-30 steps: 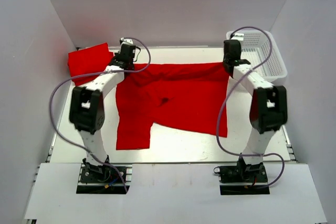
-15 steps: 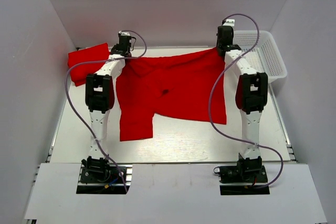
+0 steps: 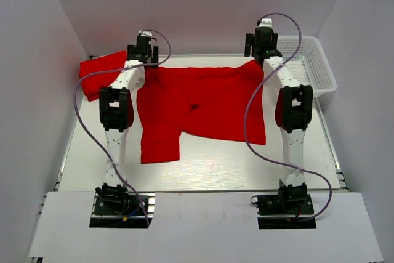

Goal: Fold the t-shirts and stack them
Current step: Flatten out the tshirt

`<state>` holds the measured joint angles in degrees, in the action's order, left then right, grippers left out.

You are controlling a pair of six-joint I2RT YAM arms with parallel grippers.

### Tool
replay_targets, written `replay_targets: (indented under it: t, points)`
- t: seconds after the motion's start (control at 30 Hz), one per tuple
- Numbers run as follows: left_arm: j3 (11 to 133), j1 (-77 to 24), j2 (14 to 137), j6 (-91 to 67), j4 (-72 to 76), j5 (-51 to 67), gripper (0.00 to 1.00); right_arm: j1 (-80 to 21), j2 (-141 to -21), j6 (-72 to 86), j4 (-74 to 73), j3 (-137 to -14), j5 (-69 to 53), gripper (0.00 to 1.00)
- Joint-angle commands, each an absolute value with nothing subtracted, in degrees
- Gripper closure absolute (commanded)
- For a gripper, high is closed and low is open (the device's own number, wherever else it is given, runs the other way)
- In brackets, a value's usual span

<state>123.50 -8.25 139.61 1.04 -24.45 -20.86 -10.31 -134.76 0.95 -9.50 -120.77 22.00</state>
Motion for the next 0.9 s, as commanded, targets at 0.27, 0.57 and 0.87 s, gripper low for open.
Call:
replay_targets:
  t: [0.27, 0.57, 0.87]
  points:
    - [113.4, -10.8, 118.0, 3.6, -31.0, -3.9, 0.0, -12.3, -113.6, 4.5, -17.7, -110.3, 11.0, 0.1]
    - [90.6, -23.5, 105.7, 8.1, -29.4, 3.4, 0.0, -14.0, -97.3, 15.2, -18.9, -76.6, 4.8, 0.1]
    - [84.2, -31.1, 107.0, 9.2, -27.8, 3.4, 0.0, -13.9, -88.0, 18.7, -20.7, -61.8, 2.5, 0.1]
